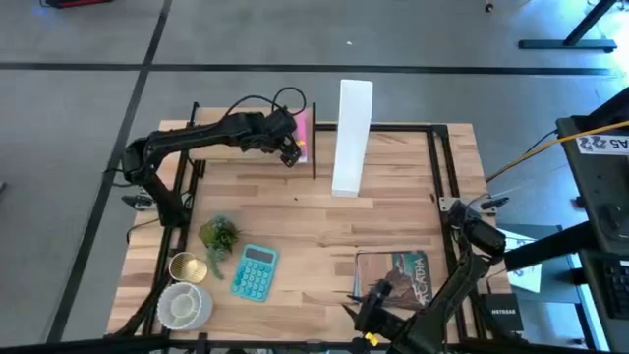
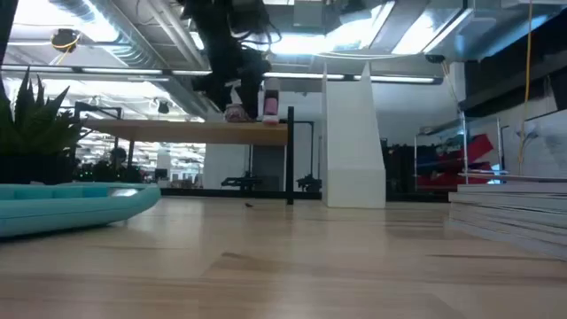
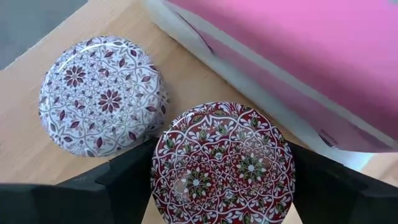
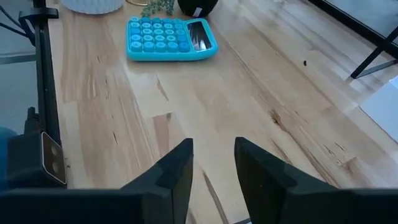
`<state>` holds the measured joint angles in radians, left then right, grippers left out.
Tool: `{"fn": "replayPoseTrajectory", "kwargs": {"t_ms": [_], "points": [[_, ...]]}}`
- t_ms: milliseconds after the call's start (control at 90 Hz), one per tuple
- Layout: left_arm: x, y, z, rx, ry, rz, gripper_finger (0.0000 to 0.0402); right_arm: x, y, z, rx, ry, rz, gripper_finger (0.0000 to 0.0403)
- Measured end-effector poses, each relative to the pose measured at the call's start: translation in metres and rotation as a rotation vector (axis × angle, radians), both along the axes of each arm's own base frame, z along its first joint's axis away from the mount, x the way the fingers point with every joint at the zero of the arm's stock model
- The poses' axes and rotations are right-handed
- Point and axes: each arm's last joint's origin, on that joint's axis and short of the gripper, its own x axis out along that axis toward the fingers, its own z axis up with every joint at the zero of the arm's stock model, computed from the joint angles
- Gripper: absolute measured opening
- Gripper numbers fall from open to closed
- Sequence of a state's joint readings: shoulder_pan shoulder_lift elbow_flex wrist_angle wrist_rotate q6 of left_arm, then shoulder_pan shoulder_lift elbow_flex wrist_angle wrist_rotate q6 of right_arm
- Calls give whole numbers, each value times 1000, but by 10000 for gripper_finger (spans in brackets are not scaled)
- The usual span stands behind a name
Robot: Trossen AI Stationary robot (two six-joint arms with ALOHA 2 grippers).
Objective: Stock shelves
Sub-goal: Put the red patterned scented candle on the shelf, then adjust the white bookshelf
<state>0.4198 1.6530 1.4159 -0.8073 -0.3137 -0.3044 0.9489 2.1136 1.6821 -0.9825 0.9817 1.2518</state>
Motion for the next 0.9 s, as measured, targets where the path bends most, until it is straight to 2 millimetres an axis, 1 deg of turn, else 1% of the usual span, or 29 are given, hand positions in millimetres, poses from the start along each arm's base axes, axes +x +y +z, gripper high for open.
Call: {"fn": "replayPoseTrajectory", "kwargs": {"t_ms": [144, 278, 589, 744, 900], "points": [[1, 0, -1, 6, 10, -18, 301, 0, 0, 0, 3, 0, 1, 104], [-2, -1, 0, 5, 26, -42, 309, 0, 0, 0, 4, 5, 2, 104], [-5, -2, 4, 24, 38, -45, 313, 0, 0, 0, 6, 4, 2, 104], [-5, -1, 16, 55, 45, -44, 313, 0, 0, 0, 6, 3, 3, 104], [-5, -2, 33, 61, 34, -46, 313, 0, 0, 0, 3, 5, 5, 104]]}}
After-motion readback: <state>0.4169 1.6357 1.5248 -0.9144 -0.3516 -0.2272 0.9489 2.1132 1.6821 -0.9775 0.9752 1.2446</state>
